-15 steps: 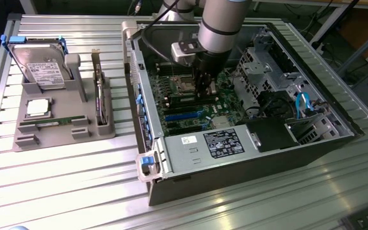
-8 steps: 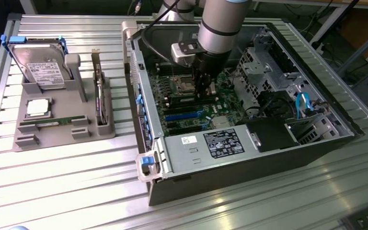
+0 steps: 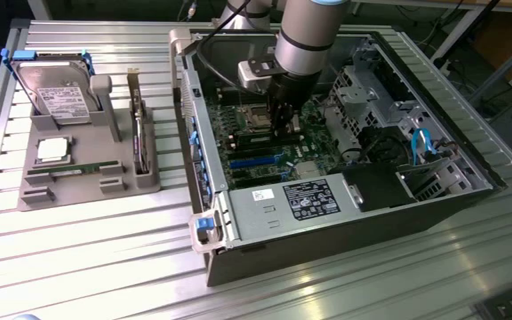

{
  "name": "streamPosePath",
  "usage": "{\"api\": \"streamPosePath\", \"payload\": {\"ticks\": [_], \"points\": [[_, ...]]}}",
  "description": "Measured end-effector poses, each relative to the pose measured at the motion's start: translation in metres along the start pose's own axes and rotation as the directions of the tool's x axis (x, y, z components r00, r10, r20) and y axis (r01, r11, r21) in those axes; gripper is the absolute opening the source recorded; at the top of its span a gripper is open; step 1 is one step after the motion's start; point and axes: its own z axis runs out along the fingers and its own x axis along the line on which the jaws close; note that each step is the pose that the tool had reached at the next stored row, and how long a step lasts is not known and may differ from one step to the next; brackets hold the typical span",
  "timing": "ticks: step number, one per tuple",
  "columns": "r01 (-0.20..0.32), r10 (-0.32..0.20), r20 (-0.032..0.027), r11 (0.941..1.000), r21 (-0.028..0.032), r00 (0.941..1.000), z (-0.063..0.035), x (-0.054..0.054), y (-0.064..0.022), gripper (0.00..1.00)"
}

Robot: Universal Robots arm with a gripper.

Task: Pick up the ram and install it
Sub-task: 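Insert the ram into the slot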

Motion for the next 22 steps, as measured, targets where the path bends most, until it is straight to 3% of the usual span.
{"api": "streamPosePath", "payload": {"ticks": [11, 14, 22], "points": [[0.0, 0.0, 0.0003, 1.0, -0.0001, 1.0, 0.0009, -0.0001, 0.0, 0.14], [0.0, 0.0, 0.0005, 1.0, -0.0048, 1.0, -0.0018, 0.0, -0.0001, 0.14], [0.0, 0.0, 0.0003, 1.0, -0.0053, 1.0, -0.0016, 0.0, -0.0012, 0.14]]}}
